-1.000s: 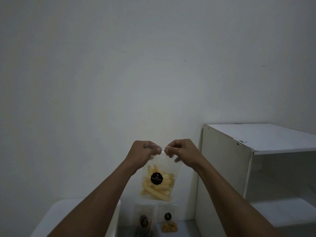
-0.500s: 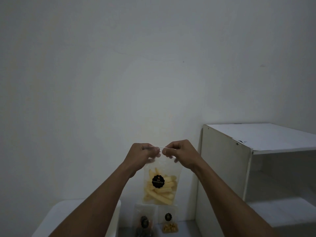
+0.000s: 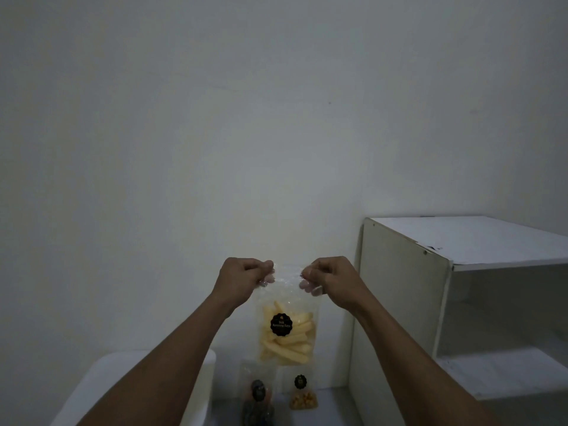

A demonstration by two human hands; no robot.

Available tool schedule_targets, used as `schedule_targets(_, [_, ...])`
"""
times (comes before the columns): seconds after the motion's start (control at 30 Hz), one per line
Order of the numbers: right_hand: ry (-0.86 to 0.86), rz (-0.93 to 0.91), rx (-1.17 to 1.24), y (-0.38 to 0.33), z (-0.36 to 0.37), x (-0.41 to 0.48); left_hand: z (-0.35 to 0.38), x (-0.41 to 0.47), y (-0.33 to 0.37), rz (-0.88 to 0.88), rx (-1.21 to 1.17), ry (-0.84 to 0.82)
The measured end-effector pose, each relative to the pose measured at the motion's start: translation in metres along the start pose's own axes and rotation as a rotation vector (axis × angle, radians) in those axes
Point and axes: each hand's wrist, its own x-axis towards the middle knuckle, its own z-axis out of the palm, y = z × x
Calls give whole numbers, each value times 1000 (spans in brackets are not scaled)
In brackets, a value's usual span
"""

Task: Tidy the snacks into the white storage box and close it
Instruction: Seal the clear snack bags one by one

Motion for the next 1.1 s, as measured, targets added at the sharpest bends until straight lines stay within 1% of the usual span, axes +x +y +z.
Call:
schedule_targets(0.07, [-3,7,27,2,2,-1,0,2,-1,30,129,26])
schedule_targets(0.1, [5,10,43,3,5,-2,2,3,0,46,206,69])
schedule_targets(0.17, [57,10,66,4,13,-1,10,5,5,55,322,207])
schedule_targets(0.23, [140,-17,9,8,22,0,22,4,11,6,370,342])
schedule_targets(0.3, [209,-59,-106,12,30,0,32,3,15,-87,362,399])
schedule_targets(0.33, [233,-83,-162,15,33,-1,34,3,16,-144,301,385])
schedule_targets(0.43, [268,-141,-254,20,36,-4,35,1,20,-316,-127,260])
schedule_targets(0.47, [272,-150,-265,21,37,-5,34,0,19,-352,-227,223])
schedule_targets(0.53, [266,-162,-261,25,39,-8,32,-1,15,-390,-313,188])
schedule_targets(0.67, [148,-97,-215,23,40,-16,28,-2,7,-374,-315,181])
schedule_targets(0.8, [12,43,-32,11,37,-18,25,-6,2,-328,-256,24])
schedule_targets(0.93, [-51,132,39,8,32,-17,21,-12,-1,-327,-241,-103])
schedule_targets(1.1, [-63,219,159,5,37,-22,13,-16,-5,-397,-341,-160])
